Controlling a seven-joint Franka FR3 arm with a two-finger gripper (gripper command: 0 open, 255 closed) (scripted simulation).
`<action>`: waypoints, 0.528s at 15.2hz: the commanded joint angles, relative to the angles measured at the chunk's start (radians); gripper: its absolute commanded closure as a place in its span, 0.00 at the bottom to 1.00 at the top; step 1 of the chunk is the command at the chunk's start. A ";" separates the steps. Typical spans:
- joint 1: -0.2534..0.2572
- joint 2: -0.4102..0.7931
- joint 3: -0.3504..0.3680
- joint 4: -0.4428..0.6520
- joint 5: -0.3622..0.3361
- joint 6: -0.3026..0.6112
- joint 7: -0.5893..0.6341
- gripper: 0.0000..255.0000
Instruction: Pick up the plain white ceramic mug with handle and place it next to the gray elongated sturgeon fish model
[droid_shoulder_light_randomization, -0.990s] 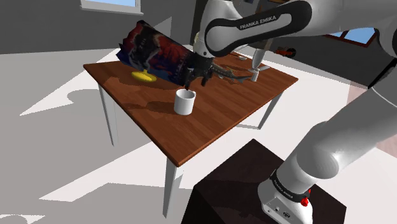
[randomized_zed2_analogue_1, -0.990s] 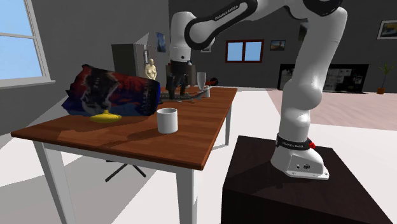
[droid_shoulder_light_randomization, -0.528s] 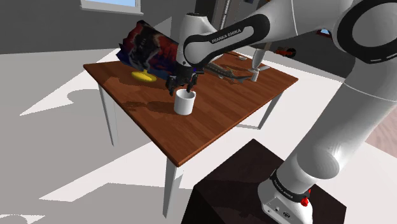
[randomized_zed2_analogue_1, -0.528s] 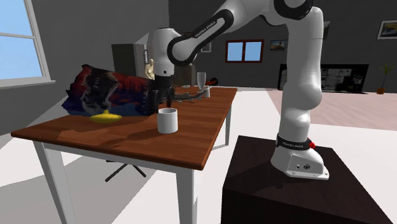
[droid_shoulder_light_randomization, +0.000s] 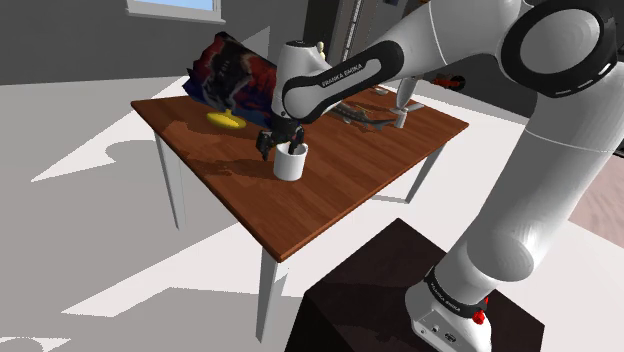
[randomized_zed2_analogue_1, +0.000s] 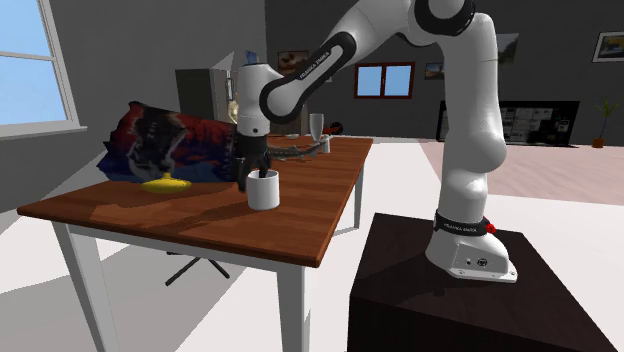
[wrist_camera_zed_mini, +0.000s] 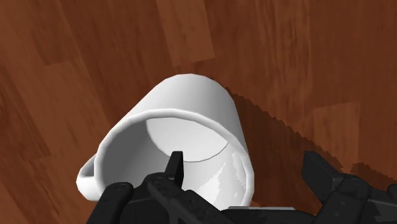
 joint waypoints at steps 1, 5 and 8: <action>-0.001 0.006 -0.001 -0.002 -0.002 0.009 0.001 0.00; -0.001 0.006 -0.001 -0.002 -0.003 0.009 0.001 0.00; -0.001 0.006 -0.001 -0.002 -0.002 0.009 0.001 1.00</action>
